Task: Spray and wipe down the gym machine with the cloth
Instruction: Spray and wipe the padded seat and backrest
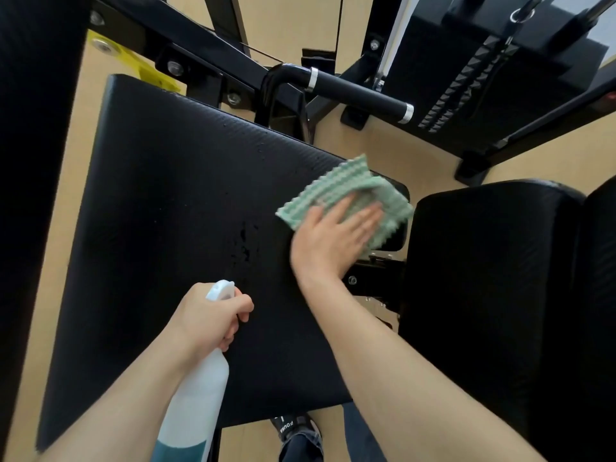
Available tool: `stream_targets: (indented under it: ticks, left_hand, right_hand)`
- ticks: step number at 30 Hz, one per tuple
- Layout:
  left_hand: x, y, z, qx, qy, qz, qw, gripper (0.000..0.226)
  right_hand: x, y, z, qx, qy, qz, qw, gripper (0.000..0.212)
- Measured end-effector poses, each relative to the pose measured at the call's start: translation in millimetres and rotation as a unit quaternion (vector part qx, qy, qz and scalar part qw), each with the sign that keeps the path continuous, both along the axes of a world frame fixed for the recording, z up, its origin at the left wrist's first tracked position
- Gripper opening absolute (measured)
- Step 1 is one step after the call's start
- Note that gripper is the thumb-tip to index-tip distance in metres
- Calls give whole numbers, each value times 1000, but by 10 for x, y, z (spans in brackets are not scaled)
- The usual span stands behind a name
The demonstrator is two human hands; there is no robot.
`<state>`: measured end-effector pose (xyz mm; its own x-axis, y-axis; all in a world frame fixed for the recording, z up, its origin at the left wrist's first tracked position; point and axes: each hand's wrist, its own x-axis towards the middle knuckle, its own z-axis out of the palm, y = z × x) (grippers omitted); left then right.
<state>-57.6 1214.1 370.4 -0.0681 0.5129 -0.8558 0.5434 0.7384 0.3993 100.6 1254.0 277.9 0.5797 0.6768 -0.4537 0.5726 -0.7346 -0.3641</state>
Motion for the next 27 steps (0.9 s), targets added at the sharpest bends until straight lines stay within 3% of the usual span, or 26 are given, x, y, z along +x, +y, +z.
stream_targets:
  ticks: [3,6,9,11,13,15,17,19,22,27]
  left_hand:
    - [4,13,-6,-7,4,3,1000,22]
    - [5,19,-13,-14,4,7,1000,23]
    - [-9,16,-9,-16,5,8,1000,23]
    - [-10,20,-13,-15,7,2,1000,23]
    - [-13,22,-22,-13,7,5,1000,24]
    - [-7,18,-28,-13,6,7,1000,25]
    - [-4,19,-25,-15,6,7,1000,26]
    - [-7,20,-34,-16,8,6,1000,27]
    - [-17,20,-53,-19,9,7,1000,27]
    - [-21,34,-52,-22,12,2,1000,24]
  right_hand:
    - [-151,56,47,100,3,231,968,68]
    - [229,107,-58,132,-3,298,946,64]
    - [756,158,-158,28,-2,79,997,63]
    - [996,233,-149,-34,95,-95,990,64]
    - [1058,341,-127,-58,154,-181,970,63]
    - [1023,421,-125,-78,121,-190,971,62]
    - [915,510,-99,-90,49,-129,986,58]
    - [670,620,-2,-33,8,22,999,57]
    - [82,760,151,89,15,249,964,65]
    - [122,678,79,144,-2,380,913,63]
